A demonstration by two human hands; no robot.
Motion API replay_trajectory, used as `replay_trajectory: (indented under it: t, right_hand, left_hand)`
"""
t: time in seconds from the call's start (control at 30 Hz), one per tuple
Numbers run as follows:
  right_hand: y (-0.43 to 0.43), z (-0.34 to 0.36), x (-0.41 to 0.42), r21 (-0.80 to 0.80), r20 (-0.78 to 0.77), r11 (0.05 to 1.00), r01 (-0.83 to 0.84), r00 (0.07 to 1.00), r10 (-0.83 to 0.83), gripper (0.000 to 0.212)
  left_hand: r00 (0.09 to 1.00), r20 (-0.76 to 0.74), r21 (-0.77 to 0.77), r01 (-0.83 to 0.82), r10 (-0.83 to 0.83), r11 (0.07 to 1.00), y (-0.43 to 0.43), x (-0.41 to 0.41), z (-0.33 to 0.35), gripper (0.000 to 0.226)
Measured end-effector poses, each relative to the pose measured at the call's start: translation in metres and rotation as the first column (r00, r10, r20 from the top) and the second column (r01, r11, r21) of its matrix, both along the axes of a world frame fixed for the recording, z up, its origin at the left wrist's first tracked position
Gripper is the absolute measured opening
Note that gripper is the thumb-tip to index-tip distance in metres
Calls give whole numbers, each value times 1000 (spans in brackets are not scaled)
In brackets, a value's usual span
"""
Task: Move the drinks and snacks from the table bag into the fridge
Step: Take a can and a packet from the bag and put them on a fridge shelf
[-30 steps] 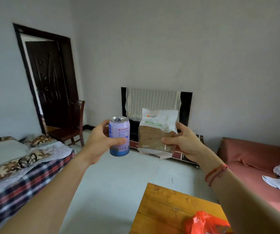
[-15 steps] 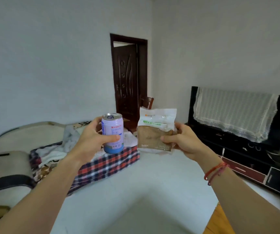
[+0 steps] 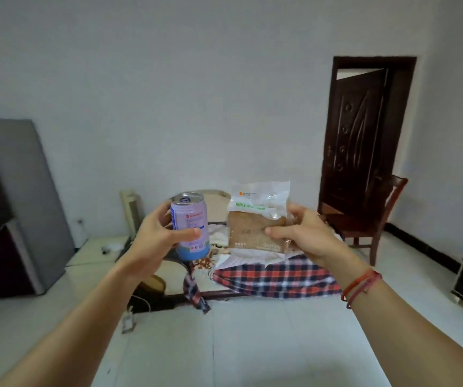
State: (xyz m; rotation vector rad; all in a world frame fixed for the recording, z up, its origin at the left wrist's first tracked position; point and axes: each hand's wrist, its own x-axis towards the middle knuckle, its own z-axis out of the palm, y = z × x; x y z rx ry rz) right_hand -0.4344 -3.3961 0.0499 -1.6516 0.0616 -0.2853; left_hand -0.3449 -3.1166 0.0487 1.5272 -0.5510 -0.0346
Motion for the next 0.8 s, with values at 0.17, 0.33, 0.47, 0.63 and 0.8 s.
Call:
replay_trajectory:
  t: [0.17, 0.33, 0.47, 0.63, 0.8]
  right_hand:
    - [37, 4, 33, -19, -15, 978, -208, 978, 208, 49]
    - [88, 7, 58, -43, -19, 929, -368, 930, 368, 45]
    - [144, 8, 71, -37, -4, 864, -503, 864, 503, 42]
    - [225, 5, 75, -49, -6, 775, -630, 776, 630, 46]
    - [311, -1, 74, -68, 0, 699, -712, 700, 714, 48]
  left_hand:
    - [982, -18, -9, -186, 186, 982, 49, -24, 2, 68]
    - [932, 5, -9, -363, 363, 932, 107, -49, 4, 57]
    - [869, 13, -19, -495, 495, 869, 158, -76, 6, 61]
    - [783, 25, -18, -621, 622, 783, 220, -117, 3, 61]
    - [676, 35, 0, -737, 736, 676, 284, -158, 3, 64]
